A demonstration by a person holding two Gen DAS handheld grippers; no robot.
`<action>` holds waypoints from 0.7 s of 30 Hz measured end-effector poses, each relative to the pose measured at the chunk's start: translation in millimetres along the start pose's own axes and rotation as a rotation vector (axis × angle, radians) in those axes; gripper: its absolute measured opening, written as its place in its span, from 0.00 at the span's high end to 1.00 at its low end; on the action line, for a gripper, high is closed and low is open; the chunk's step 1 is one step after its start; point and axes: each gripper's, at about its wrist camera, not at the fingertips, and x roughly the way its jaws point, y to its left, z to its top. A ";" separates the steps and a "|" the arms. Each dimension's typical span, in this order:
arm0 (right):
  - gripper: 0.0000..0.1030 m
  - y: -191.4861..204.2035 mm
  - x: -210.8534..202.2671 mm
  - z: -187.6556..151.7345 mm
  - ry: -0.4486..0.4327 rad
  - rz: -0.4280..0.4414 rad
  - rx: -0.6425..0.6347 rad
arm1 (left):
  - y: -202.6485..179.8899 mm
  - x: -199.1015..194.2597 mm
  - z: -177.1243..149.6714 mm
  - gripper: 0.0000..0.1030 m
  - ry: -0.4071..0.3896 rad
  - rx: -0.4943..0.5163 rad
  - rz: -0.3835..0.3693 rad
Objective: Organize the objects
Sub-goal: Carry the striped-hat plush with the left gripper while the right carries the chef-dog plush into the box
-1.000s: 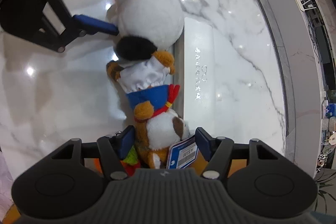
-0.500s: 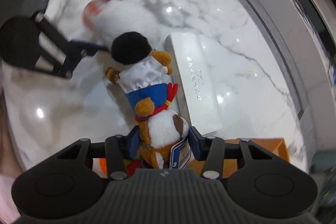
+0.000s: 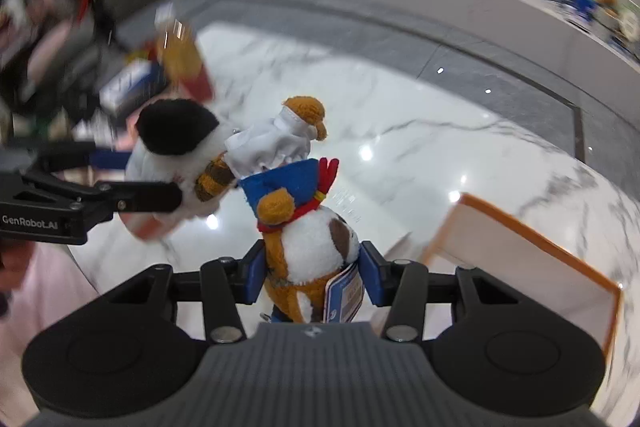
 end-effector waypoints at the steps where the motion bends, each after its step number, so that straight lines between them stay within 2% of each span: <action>1: 0.51 -7.6 -15.4 -2.7 -0.029 0.004 0.039 | -6.0 0.8 4.7 0.27 -0.009 -0.016 -0.028; 3: 0.51 -19.5 -44.4 -11.7 -0.083 0.000 0.106 | -22.5 2.3 10.7 0.27 -0.017 -0.047 -0.086; 6: 0.51 -39.0 -78.8 -35.7 -0.151 -0.009 0.209 | -50.0 16.8 13.0 0.27 0.022 -0.086 -0.153; 11: 0.51 -75.2 -91.8 -93.0 -0.197 0.003 0.455 | -85.0 59.6 -0.8 0.27 0.124 -0.171 -0.238; 14: 0.51 -90.3 -85.8 -123.3 -0.225 0.009 0.592 | -99.9 89.1 -9.2 0.27 0.160 -0.182 -0.223; 16: 0.51 -95.6 -75.6 -135.6 -0.221 -0.010 0.660 | -107.7 104.7 -12.7 0.27 0.172 -0.169 -0.182; 21: 0.51 -108.3 -52.2 -149.3 -0.193 -0.027 0.719 | -123.1 131.4 -20.1 0.28 0.201 -0.129 -0.089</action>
